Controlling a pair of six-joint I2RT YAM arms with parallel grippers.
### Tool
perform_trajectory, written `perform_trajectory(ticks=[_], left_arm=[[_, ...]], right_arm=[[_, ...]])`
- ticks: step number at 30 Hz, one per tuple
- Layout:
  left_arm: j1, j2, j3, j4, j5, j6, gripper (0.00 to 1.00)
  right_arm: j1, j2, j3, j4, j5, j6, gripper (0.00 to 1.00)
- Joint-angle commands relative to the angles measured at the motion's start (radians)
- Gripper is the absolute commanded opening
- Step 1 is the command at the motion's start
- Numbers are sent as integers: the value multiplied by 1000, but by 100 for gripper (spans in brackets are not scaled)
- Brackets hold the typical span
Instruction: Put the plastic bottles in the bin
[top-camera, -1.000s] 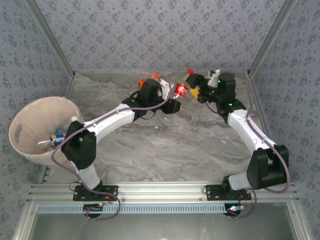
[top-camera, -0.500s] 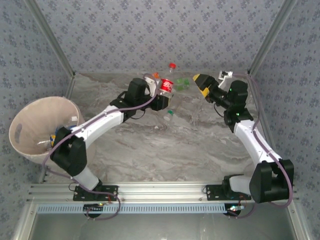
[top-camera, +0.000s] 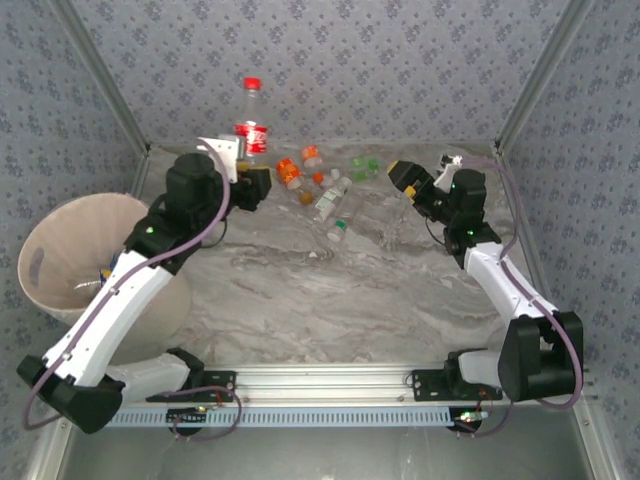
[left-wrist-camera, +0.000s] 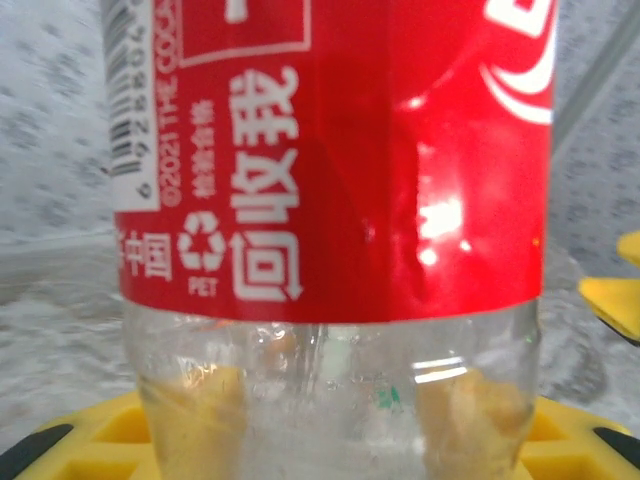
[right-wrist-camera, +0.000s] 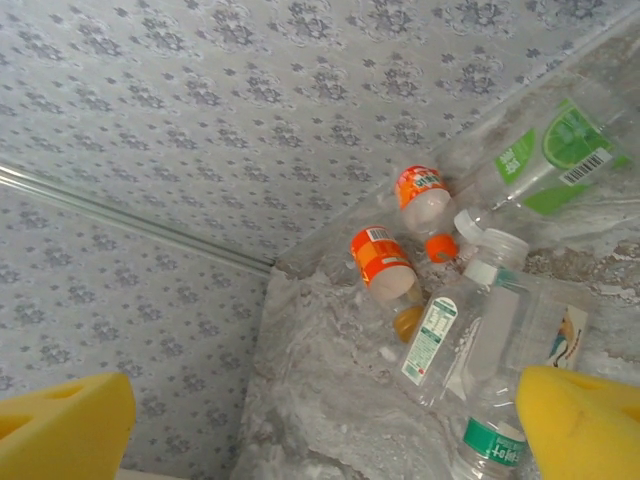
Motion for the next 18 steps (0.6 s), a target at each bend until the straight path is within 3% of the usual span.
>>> perform_trajectory(ticks=[1,7,11,18], left_arm=[[14,-57,70,-169,-188,69,47],[66,-137,122,-305,-419,110,47],[158,-169,149,-392,-578,97,46],[459,-175,143,-472,-463,76,46]], right_arm=[[17,21,64,-50,30,-53,100],[39,49,103,-82,32,-72,100],[50,60,118,-111,50,-96,100],[63,80,143,-133,49,-110,100]])
